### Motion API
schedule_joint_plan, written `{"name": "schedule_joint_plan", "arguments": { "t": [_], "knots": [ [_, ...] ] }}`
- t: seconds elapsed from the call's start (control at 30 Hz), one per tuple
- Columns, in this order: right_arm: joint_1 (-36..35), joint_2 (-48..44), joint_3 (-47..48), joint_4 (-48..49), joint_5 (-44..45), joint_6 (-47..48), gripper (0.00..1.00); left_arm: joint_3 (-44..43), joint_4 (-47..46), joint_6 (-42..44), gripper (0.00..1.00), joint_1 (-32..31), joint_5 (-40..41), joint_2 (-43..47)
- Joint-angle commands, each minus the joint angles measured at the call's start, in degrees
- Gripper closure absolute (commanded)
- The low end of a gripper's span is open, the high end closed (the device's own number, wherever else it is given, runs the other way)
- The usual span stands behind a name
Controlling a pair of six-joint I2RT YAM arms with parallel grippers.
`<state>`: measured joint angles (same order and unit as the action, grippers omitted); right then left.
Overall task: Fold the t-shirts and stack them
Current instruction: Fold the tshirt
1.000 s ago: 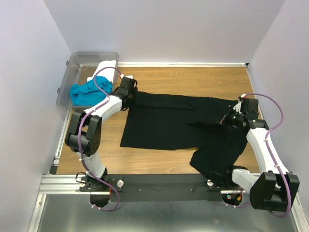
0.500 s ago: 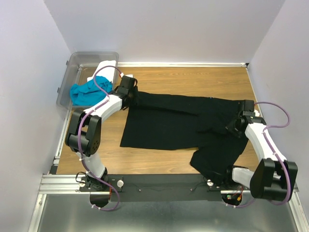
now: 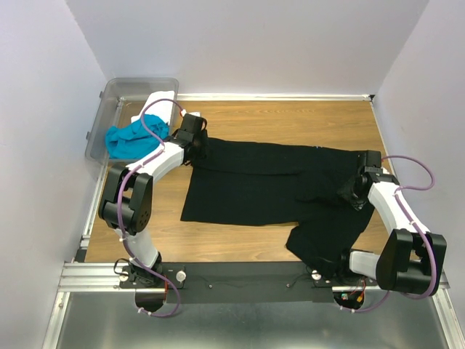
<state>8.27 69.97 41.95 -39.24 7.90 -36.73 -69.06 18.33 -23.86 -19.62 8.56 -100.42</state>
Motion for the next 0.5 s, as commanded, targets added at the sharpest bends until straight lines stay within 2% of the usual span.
{"name": "schedule_joint_plan", "arguments": {
  "t": [0.0,0.03,0.1,0.2,0.33,0.43,0.47],
  "knots": [
    [0.43,-0.8,2.33,-1.27,-3.48,1.75,0.45,-2.48,0.22,-0.84,0.38,-0.16,1.11,-1.53],
    [0.43,-1.5,3.21,-1.27,-4.12,2.1,0.35,-3.18,0.22,-0.75,0.38,-0.16,1.11,-2.05],
    [0.34,-1.77,6.54,-1.01,-3.08,3.15,0.25,-4.33,0.3,-0.84,0.38,-0.16,0.94,-2.76],
    [0.52,2.07,11.54,-0.31,2.27,3.86,0.17,-7.14,0.22,-0.75,0.38,-0.16,0.85,-4.95],
    [2.7,9.36,14.64,3.9,4.58,3.07,0.18,-12.75,0.83,-1.54,0.38,0.02,1.38,-10.13],
    [7.09,12.63,14.12,11.01,-0.85,0.26,0.22,-15.48,1.18,-2.68,0.39,0.54,-0.12,-13.12],
    [10.94,13.6,13.86,12.95,-2.96,-0.61,0.22,-17.41,1.45,-2.86,0.39,0.72,-0.38,-15.05]
  ]
}}
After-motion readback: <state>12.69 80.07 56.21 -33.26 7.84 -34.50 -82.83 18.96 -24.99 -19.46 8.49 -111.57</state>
